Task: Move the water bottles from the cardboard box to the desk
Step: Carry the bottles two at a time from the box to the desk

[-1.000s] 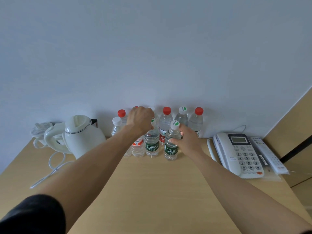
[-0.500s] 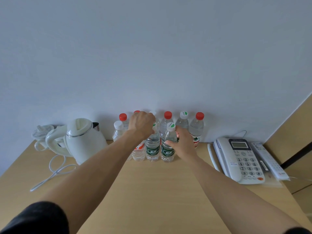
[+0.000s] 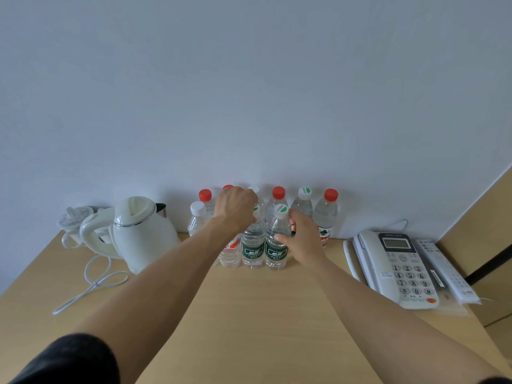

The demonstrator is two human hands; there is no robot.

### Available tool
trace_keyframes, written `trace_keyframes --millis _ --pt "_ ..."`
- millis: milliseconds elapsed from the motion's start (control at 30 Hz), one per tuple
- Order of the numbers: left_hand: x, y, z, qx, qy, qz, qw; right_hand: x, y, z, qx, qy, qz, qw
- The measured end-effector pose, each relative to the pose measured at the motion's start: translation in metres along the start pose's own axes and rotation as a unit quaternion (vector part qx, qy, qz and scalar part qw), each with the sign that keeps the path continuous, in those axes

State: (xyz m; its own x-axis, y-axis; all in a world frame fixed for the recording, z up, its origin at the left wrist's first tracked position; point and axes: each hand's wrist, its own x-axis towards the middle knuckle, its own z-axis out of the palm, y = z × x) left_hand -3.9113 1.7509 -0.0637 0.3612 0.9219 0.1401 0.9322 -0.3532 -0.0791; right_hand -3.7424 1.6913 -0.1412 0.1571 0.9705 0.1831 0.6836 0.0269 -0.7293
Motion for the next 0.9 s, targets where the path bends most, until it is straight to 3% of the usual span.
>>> trace_keyframes --millis 900 --pt "0.0050 -0.0023 0.0057 -0.024 -0.009 -0.004 1.000 0.0014 0.0038 0.0015 -0.010 -0.001 -0.002 1.000"
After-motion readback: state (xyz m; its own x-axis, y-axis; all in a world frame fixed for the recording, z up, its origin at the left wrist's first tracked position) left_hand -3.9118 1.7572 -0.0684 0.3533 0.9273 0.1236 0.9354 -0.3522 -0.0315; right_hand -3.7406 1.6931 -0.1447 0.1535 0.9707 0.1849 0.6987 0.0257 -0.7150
